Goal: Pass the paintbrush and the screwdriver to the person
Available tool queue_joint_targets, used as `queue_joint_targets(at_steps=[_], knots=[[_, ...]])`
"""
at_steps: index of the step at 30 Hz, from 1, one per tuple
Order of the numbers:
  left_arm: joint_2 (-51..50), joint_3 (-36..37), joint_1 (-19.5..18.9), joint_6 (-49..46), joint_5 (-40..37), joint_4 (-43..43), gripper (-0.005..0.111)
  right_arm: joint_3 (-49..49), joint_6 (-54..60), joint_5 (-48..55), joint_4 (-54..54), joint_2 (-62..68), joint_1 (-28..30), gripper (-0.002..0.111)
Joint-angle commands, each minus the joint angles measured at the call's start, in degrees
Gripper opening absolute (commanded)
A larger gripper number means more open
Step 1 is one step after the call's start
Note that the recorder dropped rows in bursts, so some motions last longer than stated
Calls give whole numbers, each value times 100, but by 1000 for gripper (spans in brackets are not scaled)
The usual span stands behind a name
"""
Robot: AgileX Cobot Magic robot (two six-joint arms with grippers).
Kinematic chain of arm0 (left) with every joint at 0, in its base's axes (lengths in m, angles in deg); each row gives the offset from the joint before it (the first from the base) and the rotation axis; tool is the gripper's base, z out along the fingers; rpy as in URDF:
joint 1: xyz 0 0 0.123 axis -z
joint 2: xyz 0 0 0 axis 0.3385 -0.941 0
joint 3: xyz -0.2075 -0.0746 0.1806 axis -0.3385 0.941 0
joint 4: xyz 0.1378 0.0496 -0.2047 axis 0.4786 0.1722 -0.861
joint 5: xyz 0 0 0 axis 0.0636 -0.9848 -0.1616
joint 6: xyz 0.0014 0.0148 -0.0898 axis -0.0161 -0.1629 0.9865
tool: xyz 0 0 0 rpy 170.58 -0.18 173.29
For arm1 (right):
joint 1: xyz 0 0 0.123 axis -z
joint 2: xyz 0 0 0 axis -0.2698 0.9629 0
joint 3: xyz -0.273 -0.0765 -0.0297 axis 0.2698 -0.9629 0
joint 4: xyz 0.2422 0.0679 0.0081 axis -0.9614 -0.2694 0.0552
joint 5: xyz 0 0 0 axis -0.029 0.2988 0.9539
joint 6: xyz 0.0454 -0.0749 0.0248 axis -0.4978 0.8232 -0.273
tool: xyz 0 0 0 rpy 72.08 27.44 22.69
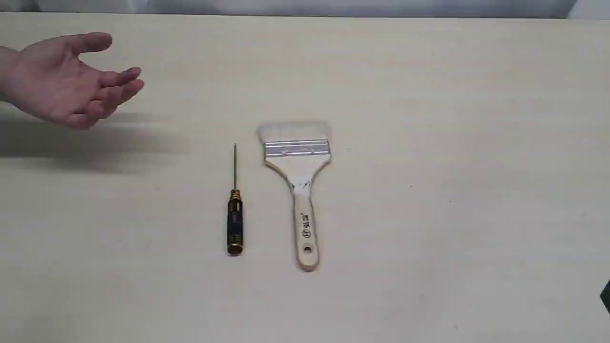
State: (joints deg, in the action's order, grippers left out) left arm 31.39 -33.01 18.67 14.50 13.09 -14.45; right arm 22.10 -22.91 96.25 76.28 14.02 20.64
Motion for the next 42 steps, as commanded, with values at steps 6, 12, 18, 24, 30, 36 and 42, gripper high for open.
queue_joint_targets(at_steps=[6,12,18,24,30,36,42], knots=[[14,12,47,12,29,-25,0,-18,47,-46,2,-26,24,5],[14,12,47,12,46,-2,0,-18,47,-46,2,-26,24,5],[14,12,47,12,46,-2,0,-18,139,-45,54,-26,24,5],[14,12,47,12,46,-2,0,-18,243,-1406,107,-26,24,5],[14,12,47,12,46,-2,0,-18,243,-3252,107,-26,24,5],[14,12,47,12,46,-2,0,-18,243,-3704,107,-26,24,5],[14,12,47,12,27,-27,0,-18,-913,-3847,-102,-26,24,5]])
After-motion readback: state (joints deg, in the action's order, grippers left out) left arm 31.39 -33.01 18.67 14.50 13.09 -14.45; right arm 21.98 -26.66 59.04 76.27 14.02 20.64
